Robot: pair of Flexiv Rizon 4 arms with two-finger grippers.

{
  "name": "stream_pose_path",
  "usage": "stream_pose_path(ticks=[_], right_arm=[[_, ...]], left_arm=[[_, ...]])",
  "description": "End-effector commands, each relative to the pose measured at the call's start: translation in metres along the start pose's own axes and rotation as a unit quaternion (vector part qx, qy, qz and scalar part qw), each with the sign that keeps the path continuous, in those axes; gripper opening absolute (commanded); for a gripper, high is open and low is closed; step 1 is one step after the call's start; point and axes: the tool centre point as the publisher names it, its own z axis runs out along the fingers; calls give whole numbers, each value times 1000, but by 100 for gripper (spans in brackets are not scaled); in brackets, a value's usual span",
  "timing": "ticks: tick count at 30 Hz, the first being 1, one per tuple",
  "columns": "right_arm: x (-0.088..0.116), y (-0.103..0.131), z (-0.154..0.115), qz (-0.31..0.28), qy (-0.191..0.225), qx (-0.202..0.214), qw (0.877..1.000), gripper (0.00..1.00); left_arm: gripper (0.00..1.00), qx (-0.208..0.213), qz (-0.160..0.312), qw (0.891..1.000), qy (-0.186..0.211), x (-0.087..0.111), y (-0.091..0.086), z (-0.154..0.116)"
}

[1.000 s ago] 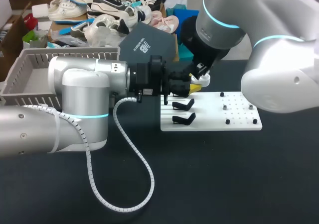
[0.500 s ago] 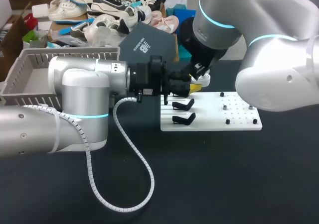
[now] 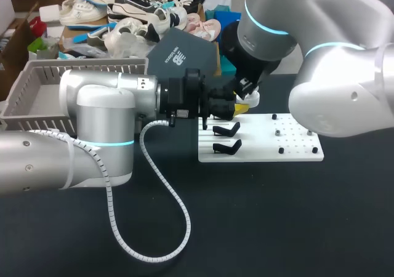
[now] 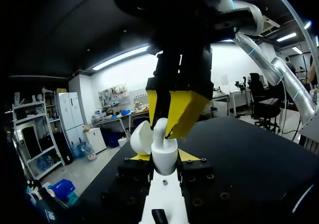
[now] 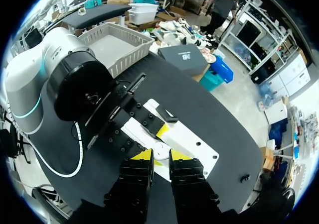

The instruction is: Pick up each earbud case from the left stands, insert the matching earbuds, close the lid, and place the case in the box.

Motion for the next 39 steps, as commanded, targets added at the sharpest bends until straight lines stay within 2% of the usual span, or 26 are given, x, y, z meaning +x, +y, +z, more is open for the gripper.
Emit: stream_pose_path(ticks=[1, 6, 23, 39], right_arm=[[0, -1, 1, 2, 0, 1, 1000, 0], [0, -1, 1, 3, -2, 1, 1000, 0], [2, -1, -1, 7, -7, 3, 1000, 18], [5, -2, -3, 10, -9, 3, 1000, 23]], left_arm=[[0, -1, 1, 1000, -1, 0, -1, 0], [0, -1, 1, 1000, -1, 0, -1, 0], [0, -1, 1, 1000, -1, 0, -1, 0], [0, -1, 1, 1000, -1, 0, -1, 0]])
